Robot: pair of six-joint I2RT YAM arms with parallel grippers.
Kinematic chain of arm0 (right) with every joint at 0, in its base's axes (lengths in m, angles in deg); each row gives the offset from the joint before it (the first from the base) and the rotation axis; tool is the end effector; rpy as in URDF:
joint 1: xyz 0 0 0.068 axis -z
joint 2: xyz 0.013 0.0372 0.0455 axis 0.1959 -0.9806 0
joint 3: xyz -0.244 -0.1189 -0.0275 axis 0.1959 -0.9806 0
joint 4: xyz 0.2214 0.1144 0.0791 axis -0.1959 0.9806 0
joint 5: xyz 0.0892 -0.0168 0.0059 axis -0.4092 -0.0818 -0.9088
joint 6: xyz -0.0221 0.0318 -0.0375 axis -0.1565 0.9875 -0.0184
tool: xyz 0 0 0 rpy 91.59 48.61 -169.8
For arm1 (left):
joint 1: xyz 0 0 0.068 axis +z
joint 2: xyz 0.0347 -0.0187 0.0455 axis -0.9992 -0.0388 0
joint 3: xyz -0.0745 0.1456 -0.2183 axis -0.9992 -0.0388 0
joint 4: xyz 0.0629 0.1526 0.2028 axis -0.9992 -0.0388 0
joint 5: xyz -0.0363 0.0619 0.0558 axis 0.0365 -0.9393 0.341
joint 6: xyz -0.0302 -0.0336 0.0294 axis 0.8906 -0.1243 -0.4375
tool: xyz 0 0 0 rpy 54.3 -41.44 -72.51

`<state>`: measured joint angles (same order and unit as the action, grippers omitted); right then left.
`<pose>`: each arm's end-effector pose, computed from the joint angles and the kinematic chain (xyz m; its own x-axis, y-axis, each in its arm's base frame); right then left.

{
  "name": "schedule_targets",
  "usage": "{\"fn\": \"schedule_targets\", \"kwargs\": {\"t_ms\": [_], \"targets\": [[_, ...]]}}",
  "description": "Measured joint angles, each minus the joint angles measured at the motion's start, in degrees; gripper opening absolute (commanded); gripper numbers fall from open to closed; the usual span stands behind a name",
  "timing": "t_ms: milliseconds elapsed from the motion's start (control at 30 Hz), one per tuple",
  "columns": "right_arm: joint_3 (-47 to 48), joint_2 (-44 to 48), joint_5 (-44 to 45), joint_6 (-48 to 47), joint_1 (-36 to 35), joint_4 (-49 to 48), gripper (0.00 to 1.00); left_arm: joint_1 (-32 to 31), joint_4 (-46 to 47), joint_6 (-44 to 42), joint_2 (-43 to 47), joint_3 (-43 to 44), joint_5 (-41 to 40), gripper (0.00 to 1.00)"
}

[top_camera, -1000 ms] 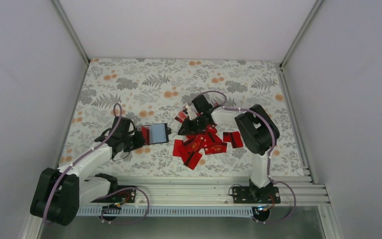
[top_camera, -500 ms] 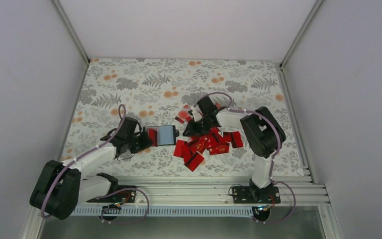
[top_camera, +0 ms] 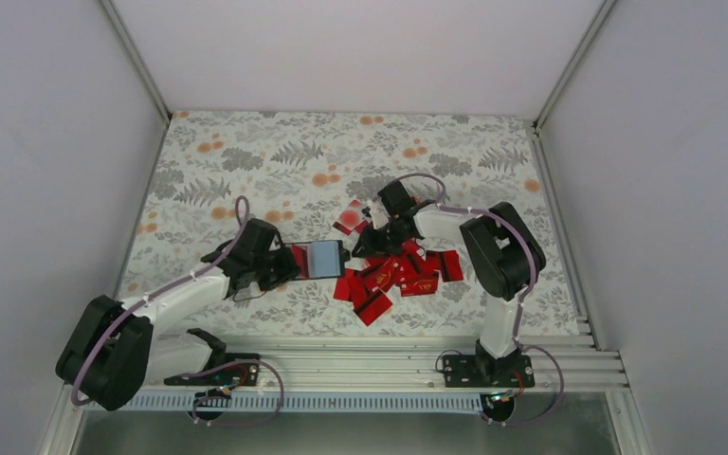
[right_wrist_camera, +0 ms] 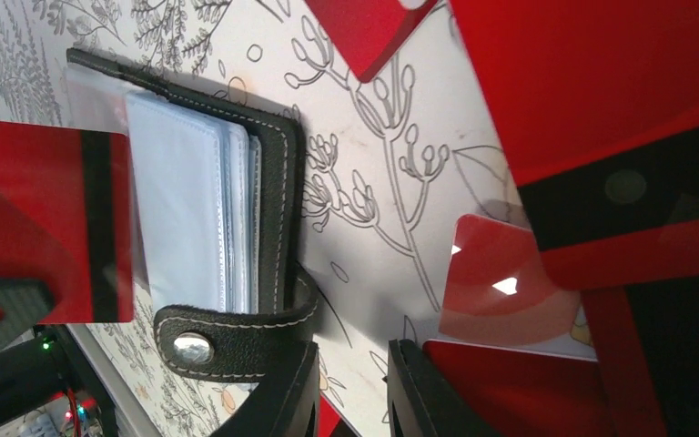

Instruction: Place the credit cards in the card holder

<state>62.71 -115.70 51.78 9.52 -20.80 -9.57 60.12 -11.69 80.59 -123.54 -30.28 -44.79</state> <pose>0.2896 0.2061 0.1229 -0.9774 -0.1890 -0.0953 -0.2048 0.7312 0.6506 0.1768 -0.1046 0.1529 -0.9027 -0.4143 -0.1163 -0.2659 0.7495 -0.6063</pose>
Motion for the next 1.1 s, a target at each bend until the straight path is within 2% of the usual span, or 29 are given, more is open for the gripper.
{"fn": "schedule_targets", "kwargs": {"t_ms": [200,400,700,1100], "targets": [[0.5,0.0,0.6,-0.7,0.6,1.2,0.21,-0.6,-4.4,-8.7,1.7,2.8,-3.7,0.02],[0.7,0.1,0.6,-1.3,0.7,1.8,0.21,-0.6,-2.5,-15.8,1.2,1.5,-2.3,0.02],[0.2,0.8,0.8,-1.4,0.7,2.9,0.21,-0.6,3.0,-19.9,-2.4,0.4,-0.4,0.02],[-1.4,1.8,0.4,-0.9,0.9,2.3,0.21,-0.6,3.6,-22.2,-2.5,0.4,1.3,0.02]]}}
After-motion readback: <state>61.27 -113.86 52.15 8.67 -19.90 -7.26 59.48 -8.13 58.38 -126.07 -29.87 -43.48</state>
